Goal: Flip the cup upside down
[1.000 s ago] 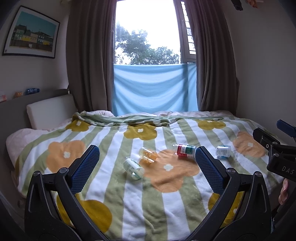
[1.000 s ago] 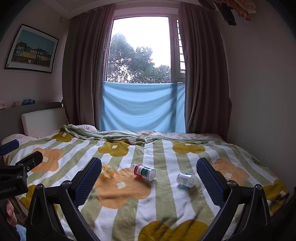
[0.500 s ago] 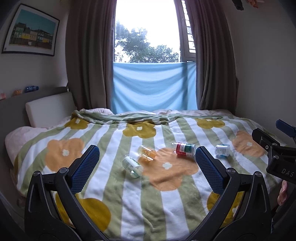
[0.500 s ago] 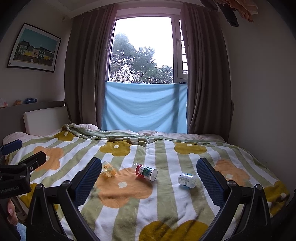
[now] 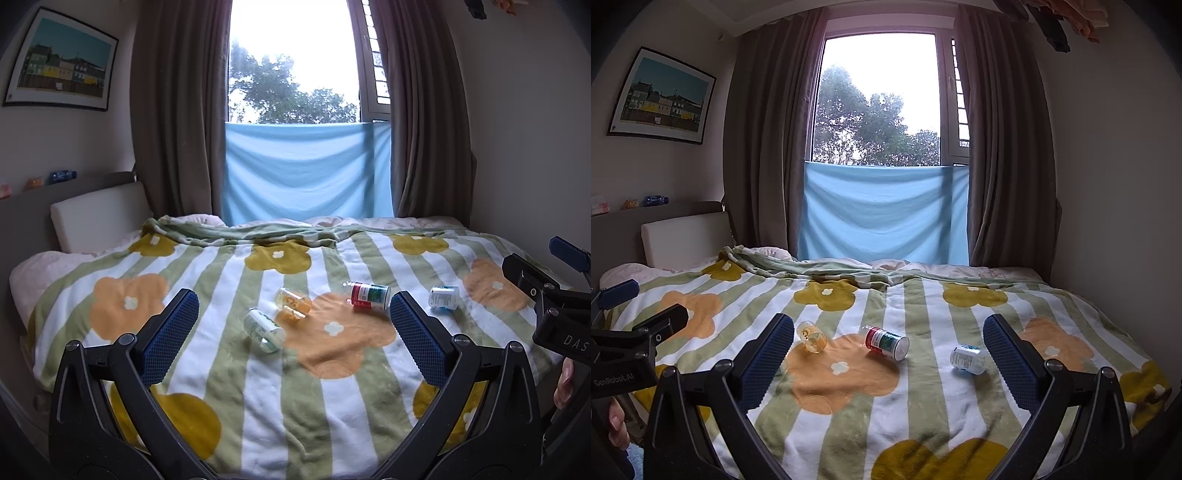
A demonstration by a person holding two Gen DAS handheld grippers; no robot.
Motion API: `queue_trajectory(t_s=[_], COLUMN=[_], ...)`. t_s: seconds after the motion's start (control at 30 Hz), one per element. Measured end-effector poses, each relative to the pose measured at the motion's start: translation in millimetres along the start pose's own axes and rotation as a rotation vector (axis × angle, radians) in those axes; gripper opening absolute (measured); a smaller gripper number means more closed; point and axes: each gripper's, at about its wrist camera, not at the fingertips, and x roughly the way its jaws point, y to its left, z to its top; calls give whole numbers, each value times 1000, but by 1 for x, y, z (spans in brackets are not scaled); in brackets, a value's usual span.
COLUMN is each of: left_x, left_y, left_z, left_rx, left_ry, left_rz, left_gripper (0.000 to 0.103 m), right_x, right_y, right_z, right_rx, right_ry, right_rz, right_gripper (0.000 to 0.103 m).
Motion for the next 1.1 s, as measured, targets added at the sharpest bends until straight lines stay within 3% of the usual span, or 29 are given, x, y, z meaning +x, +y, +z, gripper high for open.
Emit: queue_trajectory(t_s=[1.1], left_x=[3], left_y=[-15], left_z=[-2], left_rx=[-7], left_ry=[12], left_rz=[-8], left_gripper=[103], right_x=[-2], right_y=[-1], right_z=[1], right_rx=[2], right_ry=[3], right_rz=[4], right_gripper=[102])
